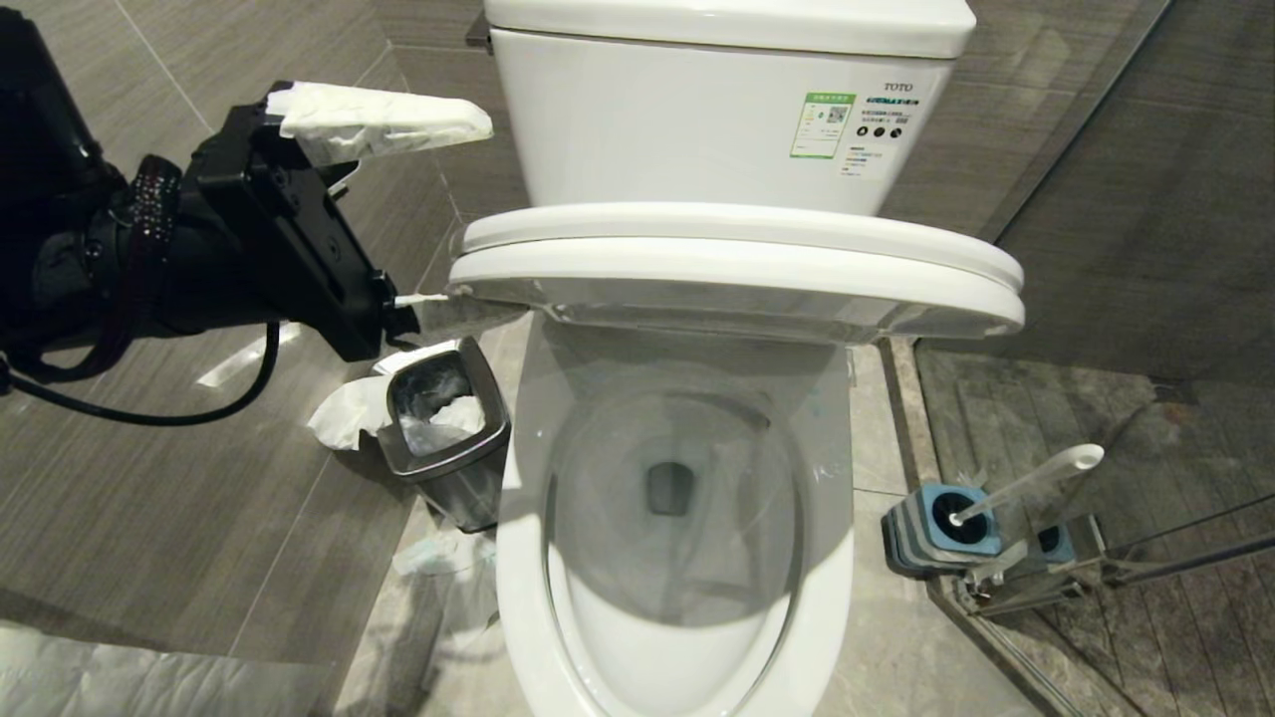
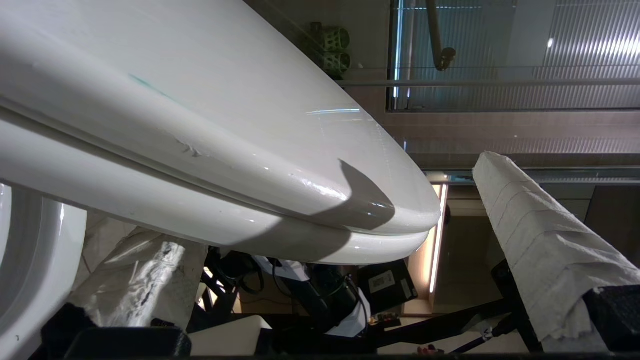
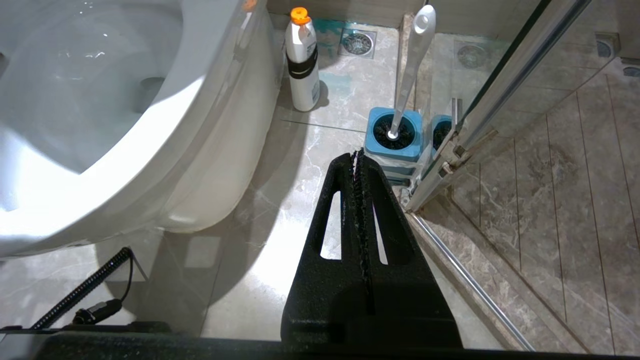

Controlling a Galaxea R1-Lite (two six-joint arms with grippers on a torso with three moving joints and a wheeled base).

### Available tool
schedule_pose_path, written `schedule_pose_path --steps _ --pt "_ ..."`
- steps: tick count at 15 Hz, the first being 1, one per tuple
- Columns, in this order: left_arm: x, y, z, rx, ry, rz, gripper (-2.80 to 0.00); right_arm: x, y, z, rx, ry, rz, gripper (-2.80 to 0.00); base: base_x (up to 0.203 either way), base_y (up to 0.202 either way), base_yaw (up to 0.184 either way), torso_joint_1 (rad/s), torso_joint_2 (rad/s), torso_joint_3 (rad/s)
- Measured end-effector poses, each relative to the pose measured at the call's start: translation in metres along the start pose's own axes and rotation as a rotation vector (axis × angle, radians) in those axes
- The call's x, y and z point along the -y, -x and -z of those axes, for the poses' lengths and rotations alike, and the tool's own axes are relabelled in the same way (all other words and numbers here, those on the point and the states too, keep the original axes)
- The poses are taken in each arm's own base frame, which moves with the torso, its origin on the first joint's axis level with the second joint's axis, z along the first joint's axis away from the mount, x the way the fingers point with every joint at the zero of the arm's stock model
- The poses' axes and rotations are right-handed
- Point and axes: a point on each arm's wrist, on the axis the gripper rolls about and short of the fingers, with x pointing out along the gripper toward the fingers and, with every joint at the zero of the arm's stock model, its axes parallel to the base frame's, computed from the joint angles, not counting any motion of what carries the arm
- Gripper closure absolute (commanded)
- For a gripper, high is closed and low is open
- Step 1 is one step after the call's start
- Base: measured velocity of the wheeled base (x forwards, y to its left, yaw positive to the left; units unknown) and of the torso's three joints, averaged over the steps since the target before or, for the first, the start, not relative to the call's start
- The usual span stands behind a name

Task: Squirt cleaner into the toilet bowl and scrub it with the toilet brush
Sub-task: Use the left hand to lift the toilet lid slightly

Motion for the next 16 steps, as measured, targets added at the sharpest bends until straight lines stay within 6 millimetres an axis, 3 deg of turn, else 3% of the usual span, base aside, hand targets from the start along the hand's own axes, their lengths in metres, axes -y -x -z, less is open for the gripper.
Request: schedule_pose_path --steps 16 --pt "0.018 -0.003 -0.016 0.039 -0.089 0.043 -2.8 0.0 0.0 0.0 0.0 0.0 0.0 0.0 0.0 0.0 0.0 0.0 0.0 0.0"
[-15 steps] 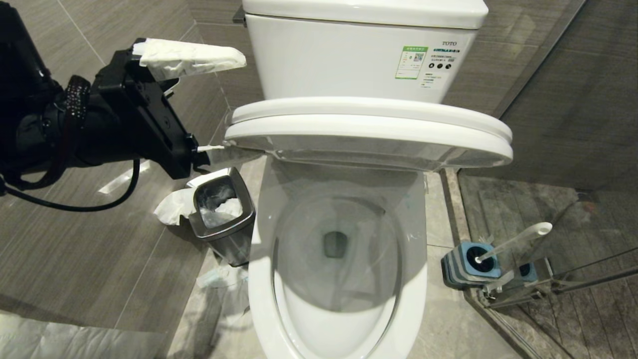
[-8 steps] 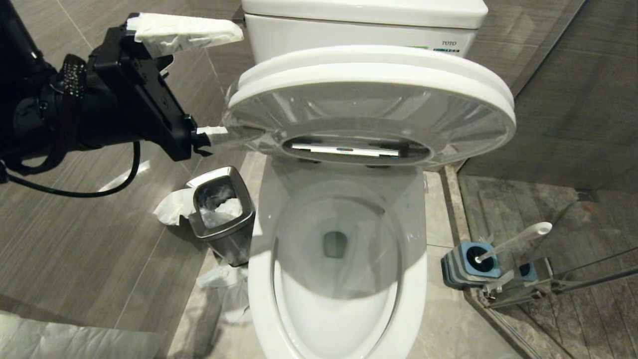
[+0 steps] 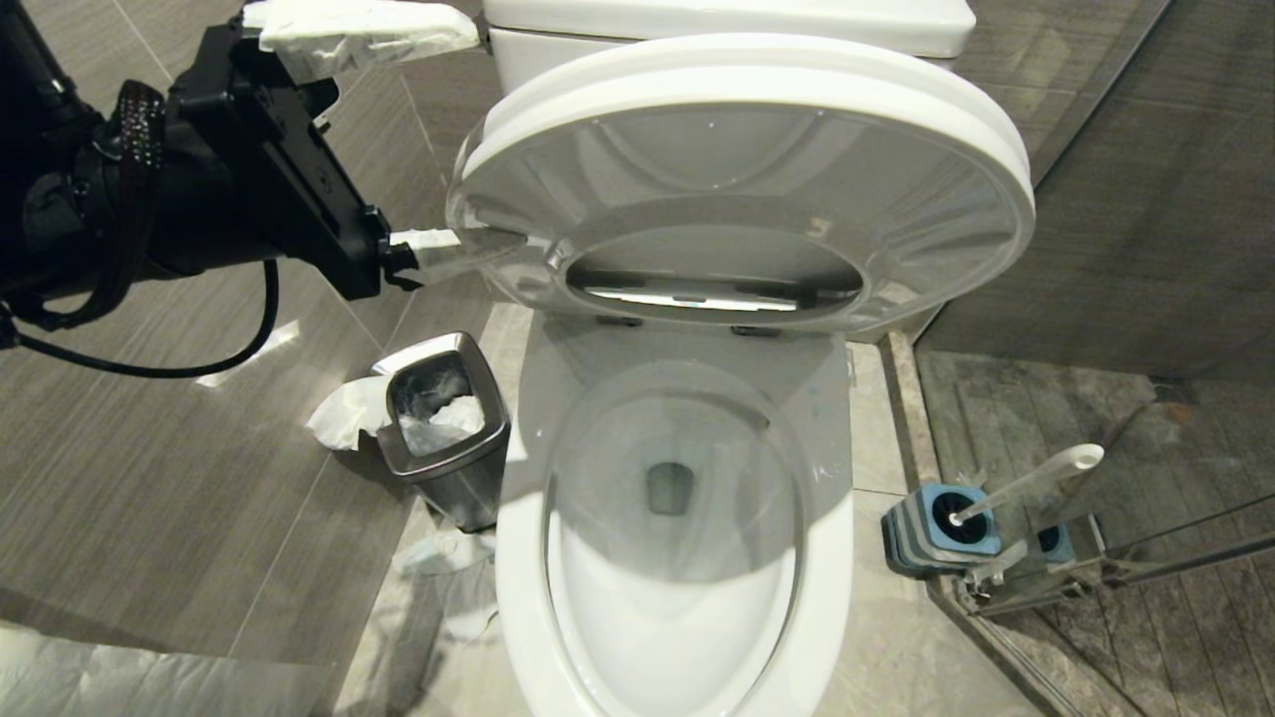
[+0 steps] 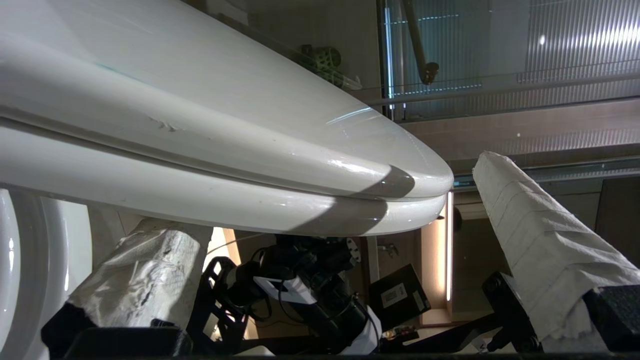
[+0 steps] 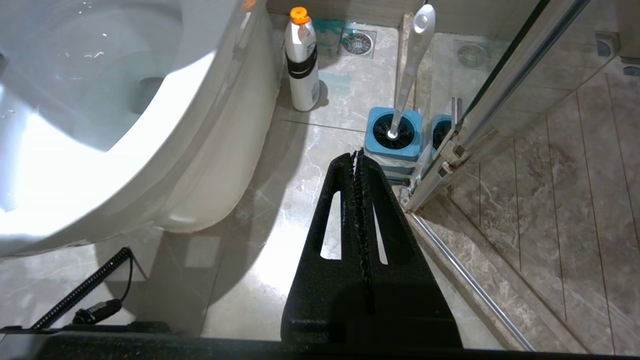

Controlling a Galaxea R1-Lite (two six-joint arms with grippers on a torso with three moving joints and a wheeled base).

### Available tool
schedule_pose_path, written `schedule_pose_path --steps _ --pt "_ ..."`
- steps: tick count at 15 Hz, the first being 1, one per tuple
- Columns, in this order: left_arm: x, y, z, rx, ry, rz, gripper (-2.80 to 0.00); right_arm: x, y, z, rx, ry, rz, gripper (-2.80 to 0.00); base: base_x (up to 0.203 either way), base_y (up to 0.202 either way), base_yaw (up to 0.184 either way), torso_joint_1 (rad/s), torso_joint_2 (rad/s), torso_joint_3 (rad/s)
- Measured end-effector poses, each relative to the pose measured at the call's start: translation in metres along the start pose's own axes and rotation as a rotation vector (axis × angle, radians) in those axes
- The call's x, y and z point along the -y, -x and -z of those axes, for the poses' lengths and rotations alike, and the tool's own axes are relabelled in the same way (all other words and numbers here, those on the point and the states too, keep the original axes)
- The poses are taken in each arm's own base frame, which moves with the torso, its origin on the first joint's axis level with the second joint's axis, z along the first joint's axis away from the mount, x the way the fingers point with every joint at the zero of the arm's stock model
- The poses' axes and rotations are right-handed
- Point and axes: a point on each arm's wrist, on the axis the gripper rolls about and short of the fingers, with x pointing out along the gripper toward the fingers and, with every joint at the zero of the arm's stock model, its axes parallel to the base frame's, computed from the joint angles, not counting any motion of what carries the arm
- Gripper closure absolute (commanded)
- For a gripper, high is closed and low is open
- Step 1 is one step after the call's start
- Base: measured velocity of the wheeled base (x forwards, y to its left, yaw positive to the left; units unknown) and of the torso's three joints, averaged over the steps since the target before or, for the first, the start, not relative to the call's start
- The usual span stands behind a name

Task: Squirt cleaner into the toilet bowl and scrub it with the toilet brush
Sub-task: Use the left hand to lift the toilet lid slightly

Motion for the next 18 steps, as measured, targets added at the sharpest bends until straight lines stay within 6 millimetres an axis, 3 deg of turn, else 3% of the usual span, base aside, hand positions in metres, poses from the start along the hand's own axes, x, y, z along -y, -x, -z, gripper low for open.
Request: schedule_pose_path --steps 6,18 --pt "0.004 -0.008 -0.003 -0.015 -0.014 0.023 -2.8 0.0 0.0 0.0 0.0 0.0 0.0 0.0 0.0 0.0 0.0 0.0 0.0 0.0" --pt "0.012 -0.026 -0.035 0.044 -0.064 0.056 -2.8 0.0 0.0 0.0 0.0 0.0 0.0 0.0 0.0 0.0 0.0 0.0 0.0 0.0"
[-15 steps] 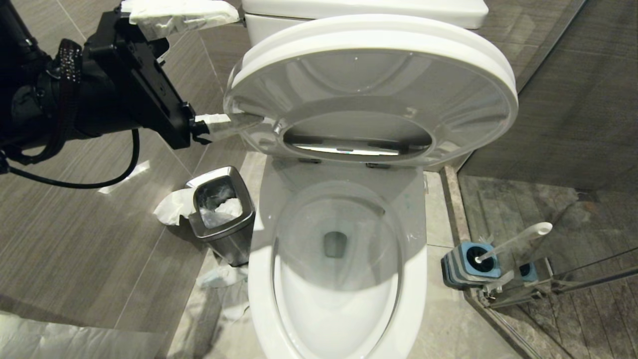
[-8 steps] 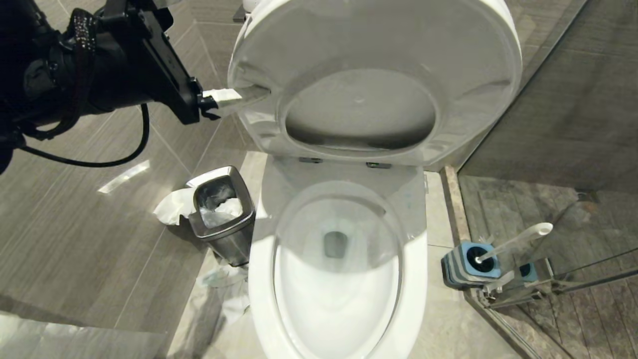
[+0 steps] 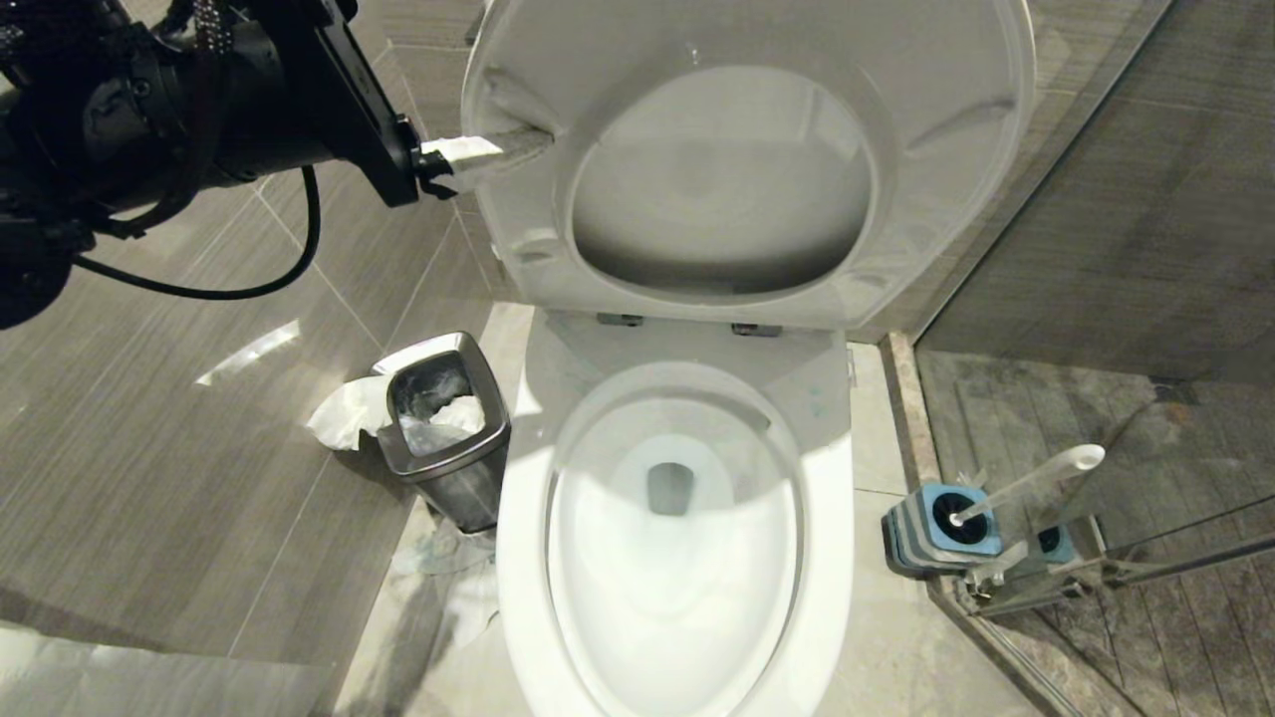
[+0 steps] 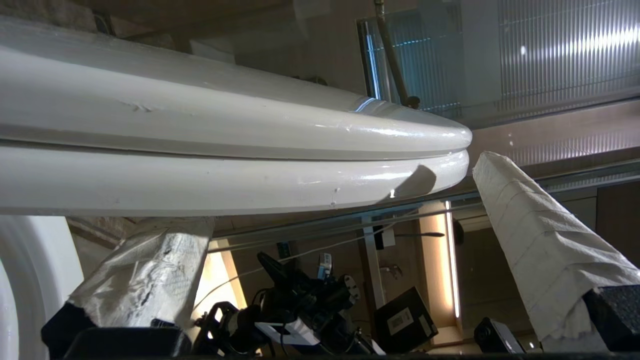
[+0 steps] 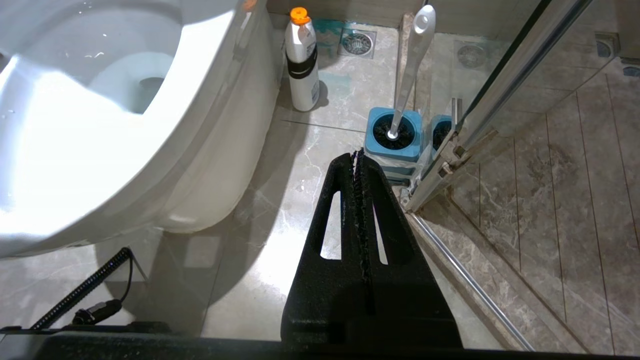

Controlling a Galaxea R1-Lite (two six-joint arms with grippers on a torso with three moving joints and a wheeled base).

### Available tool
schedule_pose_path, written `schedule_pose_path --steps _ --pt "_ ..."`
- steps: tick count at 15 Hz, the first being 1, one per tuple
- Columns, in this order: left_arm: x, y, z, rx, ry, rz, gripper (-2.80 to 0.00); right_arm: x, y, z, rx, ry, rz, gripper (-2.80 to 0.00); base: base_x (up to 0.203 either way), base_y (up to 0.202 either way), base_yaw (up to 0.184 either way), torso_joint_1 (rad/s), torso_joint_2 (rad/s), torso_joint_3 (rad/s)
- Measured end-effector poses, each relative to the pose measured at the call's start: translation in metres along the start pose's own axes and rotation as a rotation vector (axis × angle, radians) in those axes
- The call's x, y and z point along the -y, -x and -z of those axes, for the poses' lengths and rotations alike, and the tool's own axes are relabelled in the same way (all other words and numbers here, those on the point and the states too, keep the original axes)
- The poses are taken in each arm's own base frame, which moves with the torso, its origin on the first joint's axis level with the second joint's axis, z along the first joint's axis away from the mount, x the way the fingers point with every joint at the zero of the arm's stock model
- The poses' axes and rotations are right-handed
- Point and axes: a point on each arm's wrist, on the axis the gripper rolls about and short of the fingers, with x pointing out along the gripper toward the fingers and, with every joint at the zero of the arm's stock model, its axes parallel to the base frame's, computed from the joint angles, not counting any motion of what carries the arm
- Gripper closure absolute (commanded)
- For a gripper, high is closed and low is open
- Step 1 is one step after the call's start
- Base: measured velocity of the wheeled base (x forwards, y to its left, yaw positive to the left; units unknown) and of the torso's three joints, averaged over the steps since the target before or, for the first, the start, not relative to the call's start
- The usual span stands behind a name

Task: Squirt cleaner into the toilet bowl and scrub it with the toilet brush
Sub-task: Use the left hand to lift the toilet lid slightly

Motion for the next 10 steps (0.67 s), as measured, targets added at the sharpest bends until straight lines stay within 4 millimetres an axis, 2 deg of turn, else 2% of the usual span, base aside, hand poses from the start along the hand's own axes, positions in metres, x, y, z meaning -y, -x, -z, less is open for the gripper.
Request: schedule_pose_path --steps 10 --pt "-0.003 -0.003 -0.02 0.047 -0.01 0.0 -2.8 0.0 0.0 0.0 0.0 0.001 0.0 0.0 0.0 0.0 0.0 0.0 0.0 0.0"
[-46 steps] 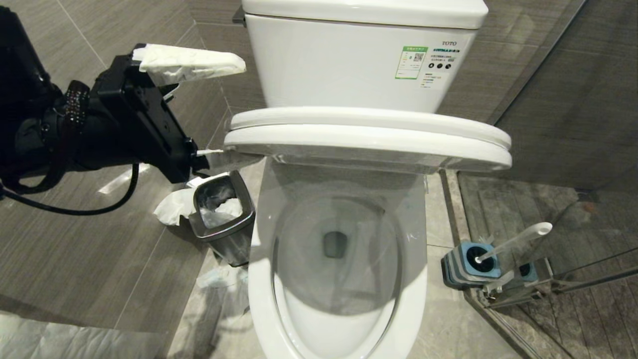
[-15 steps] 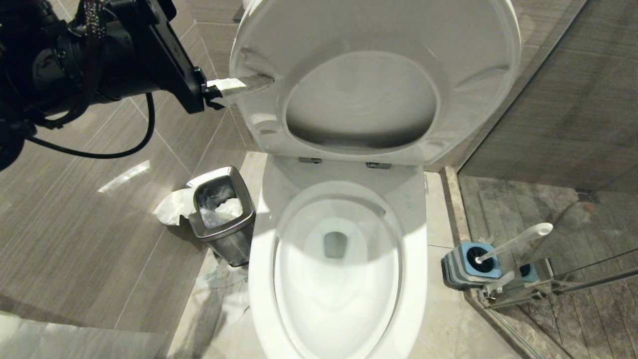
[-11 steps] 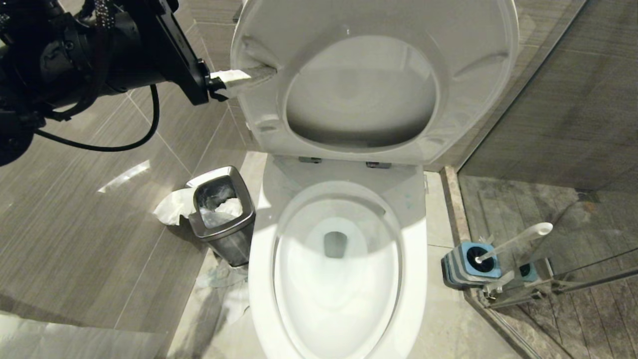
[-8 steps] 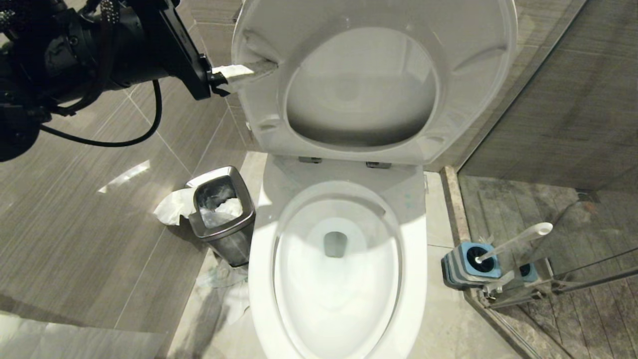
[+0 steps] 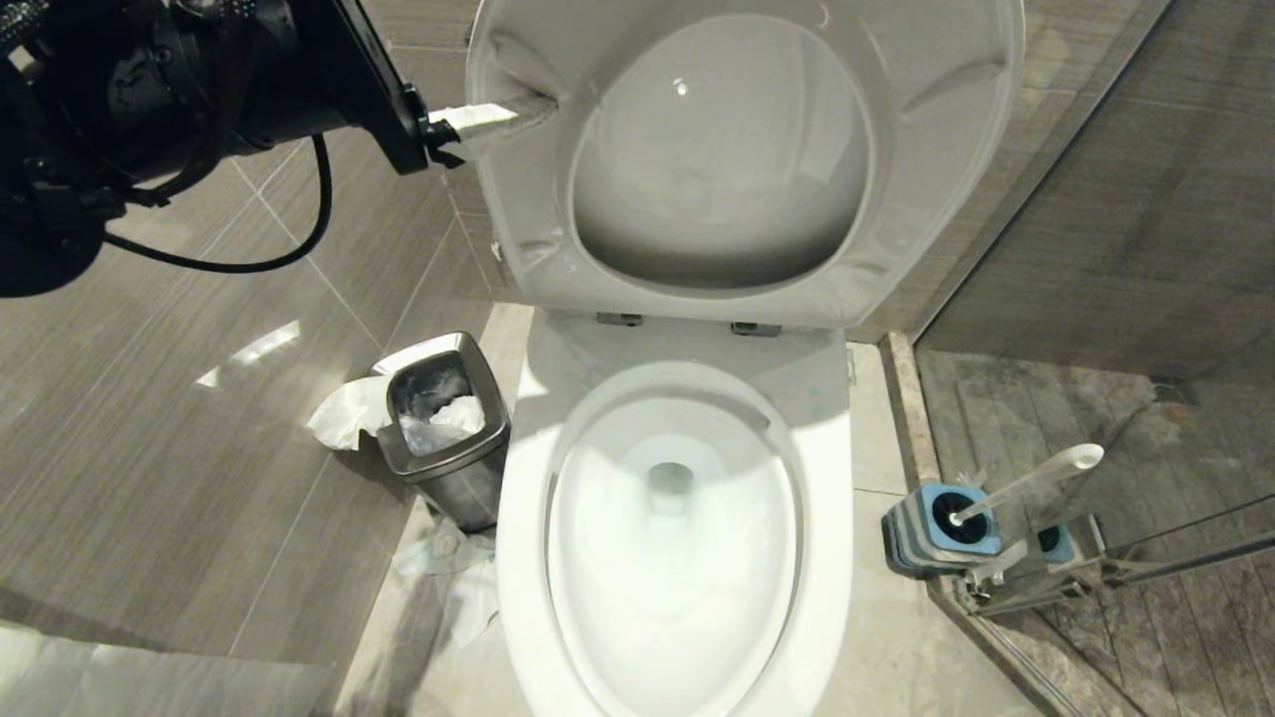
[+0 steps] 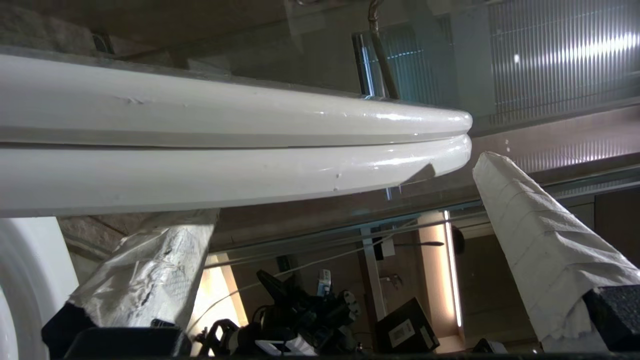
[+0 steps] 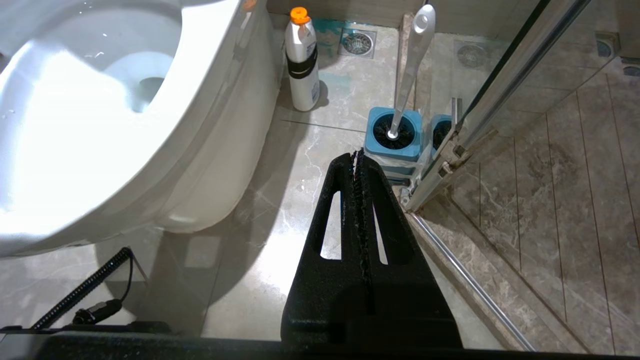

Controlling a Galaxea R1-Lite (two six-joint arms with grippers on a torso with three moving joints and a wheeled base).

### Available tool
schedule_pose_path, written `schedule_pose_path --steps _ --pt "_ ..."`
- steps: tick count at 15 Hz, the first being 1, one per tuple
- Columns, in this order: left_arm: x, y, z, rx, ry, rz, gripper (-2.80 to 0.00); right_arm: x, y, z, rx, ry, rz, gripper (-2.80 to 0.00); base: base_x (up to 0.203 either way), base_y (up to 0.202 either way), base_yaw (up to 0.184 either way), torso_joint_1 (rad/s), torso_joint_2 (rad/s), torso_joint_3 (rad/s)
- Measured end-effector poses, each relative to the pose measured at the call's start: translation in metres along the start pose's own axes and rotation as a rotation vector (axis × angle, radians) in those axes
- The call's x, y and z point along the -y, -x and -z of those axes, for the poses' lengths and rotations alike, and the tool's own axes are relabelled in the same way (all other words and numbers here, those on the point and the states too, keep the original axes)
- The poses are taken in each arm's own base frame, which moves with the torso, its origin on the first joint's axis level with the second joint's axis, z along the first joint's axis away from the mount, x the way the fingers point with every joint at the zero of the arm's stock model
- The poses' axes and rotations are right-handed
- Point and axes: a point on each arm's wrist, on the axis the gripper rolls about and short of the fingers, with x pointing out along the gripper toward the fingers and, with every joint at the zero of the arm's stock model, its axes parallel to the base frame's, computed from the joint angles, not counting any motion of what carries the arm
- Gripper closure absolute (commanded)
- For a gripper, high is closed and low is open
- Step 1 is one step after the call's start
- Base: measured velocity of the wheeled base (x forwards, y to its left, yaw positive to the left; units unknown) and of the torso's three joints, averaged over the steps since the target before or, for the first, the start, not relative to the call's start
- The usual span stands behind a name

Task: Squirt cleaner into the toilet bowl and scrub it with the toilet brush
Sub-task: Use the left hand to lift the toilet lid slightly

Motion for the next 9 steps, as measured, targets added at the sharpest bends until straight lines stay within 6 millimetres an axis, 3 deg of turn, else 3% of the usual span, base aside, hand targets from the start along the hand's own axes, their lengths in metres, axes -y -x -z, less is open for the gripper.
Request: schedule_pose_path --steps 9 --pt "-0.004 -0.012 -0.022 0.119 -0.068 -0.003 -2.8 0.0 0.0 0.0 0.0 0.0 0.0 0.0 0.0 0.0 0.0 0.0 0.0 0.0"
